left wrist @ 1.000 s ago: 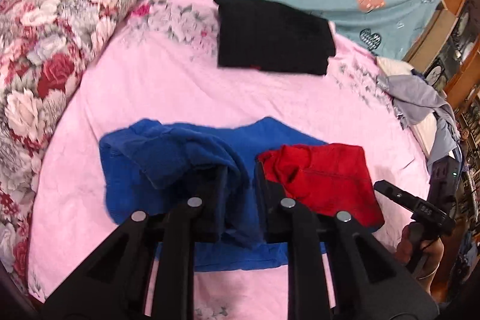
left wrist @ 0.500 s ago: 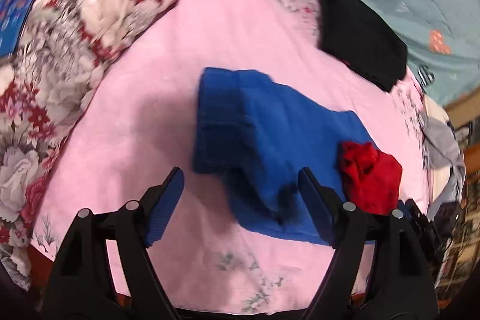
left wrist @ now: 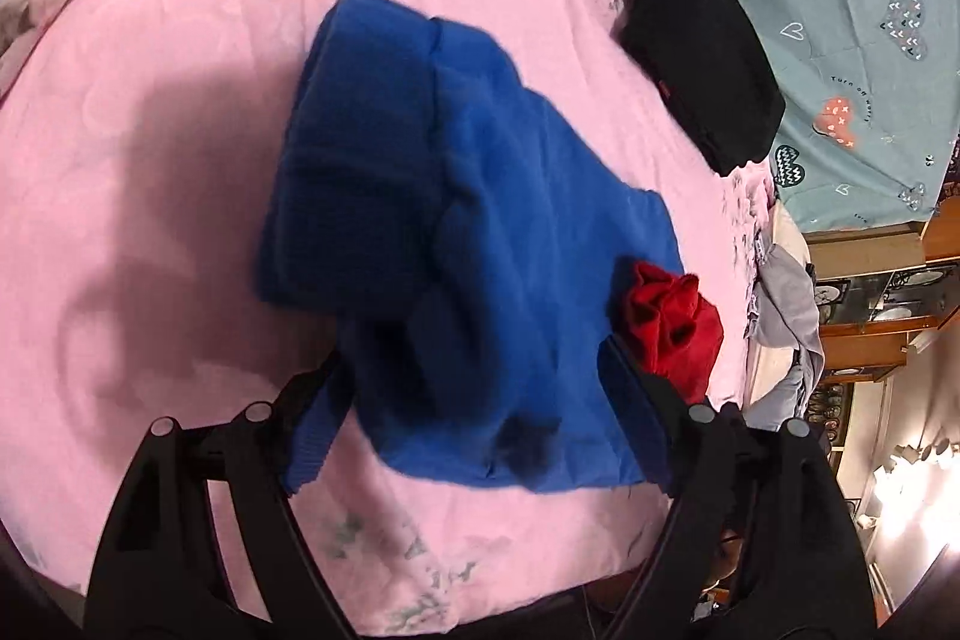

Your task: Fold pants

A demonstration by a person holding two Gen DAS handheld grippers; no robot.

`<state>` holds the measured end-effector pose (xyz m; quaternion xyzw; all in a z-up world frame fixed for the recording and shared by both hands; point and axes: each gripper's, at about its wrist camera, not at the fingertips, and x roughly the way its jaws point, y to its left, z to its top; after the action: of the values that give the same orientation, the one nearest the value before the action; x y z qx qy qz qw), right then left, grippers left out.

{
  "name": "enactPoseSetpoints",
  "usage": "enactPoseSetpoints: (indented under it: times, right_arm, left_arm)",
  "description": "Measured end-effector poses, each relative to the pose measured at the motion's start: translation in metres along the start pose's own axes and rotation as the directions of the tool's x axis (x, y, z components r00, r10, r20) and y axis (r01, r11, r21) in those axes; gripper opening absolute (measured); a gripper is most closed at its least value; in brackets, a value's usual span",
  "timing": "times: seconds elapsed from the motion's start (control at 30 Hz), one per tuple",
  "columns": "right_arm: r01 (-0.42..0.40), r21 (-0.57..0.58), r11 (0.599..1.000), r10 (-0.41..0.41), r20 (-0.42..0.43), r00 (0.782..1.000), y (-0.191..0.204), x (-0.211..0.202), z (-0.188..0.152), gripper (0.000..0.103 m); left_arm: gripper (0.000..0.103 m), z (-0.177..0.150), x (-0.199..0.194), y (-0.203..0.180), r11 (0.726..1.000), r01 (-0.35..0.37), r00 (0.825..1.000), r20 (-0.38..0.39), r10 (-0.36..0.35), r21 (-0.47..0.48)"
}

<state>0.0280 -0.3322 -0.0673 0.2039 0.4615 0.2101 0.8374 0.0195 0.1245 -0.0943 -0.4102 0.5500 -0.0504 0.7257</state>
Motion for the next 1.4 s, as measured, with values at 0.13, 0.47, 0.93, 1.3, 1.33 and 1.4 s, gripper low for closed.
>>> enactPoseSetpoints:
  times: [0.13, 0.47, 0.93, 1.3, 1.33, 1.4]
  right_arm:
    - [0.007, 0.002, 1.000, -0.007, -0.002, 1.000, 0.000, 0.001, 0.000, 0.083]
    - [0.013, -0.006, 1.000, -0.013, 0.005, 1.000, 0.002, 0.000, 0.000, 0.083]
    - [-0.015, 0.008, 1.000, 0.015, 0.054, 0.998, -0.006, -0.022, -0.003, 0.083]
    - [0.008, 0.042, 0.999, -0.011, 0.073, 0.997, -0.020, -0.031, 0.003, 0.083]
    - [0.006, 0.042, 0.999, -0.009, 0.073, 0.997, -0.020, -0.031, 0.004, 0.084]
    - [0.002, 0.039, 0.999, -0.005, 0.073, 0.997, -0.018, -0.030, 0.006, 0.083]
  left_arm:
    - [0.062, 0.012, 0.006, 0.000, 0.998, -0.003, 0.999, 0.036, 0.005, -0.060]
    - [0.010, -0.024, -0.025, -0.091, 0.901, -0.214, 0.949, 0.300, 0.100, 0.377]
    - [0.015, -0.089, 0.032, -0.219, 0.629, -0.112, 0.993, 0.109, 0.044, 0.770]
    - [0.092, -0.089, 0.078, -0.209, 0.730, 0.131, 0.977, -0.212, 0.019, 0.671]
    - [0.092, -0.086, 0.072, -0.207, 0.732, 0.123, 0.981, -0.193, 0.012, 0.670]
    - [0.093, -0.081, 0.058, -0.202, 0.736, 0.110, 0.987, -0.158, -0.005, 0.668]
